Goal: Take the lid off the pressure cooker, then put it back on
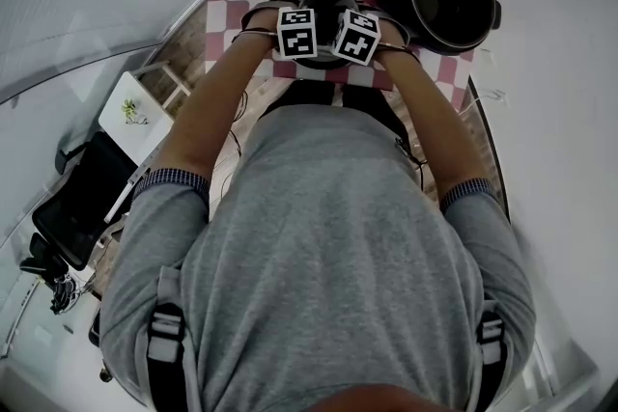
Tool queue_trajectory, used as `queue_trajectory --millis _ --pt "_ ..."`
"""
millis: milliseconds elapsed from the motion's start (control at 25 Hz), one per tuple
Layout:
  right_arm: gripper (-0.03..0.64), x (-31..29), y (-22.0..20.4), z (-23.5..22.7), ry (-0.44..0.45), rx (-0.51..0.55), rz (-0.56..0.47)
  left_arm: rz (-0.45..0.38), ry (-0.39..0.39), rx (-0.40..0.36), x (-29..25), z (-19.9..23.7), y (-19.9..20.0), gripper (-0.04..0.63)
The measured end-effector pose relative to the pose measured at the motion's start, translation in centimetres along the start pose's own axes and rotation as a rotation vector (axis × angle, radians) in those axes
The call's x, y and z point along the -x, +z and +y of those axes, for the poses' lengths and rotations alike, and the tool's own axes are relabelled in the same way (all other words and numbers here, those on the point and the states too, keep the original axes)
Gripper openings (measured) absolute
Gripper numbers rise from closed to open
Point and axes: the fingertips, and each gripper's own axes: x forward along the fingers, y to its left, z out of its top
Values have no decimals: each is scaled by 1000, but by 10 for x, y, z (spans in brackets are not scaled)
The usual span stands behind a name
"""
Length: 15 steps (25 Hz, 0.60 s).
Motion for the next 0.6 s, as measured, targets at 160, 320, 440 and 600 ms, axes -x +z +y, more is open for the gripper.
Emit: queue_trajectory --millis 160,320,440,600 --pt "337 -7 -2 3 18 30 34 34 -24 -18 -6 -2 -3 319" --pt "324 -14 -4 5 26 60 62 42 -41 -19 -10 -3 -5 318" --pt "305 -17 -6 6 33 77 69 42 -59 -26 -9 -4 -5 314" --pt "296 -18 -6 8 50 85 73 52 -73 -50 -9 -4 -5 299"
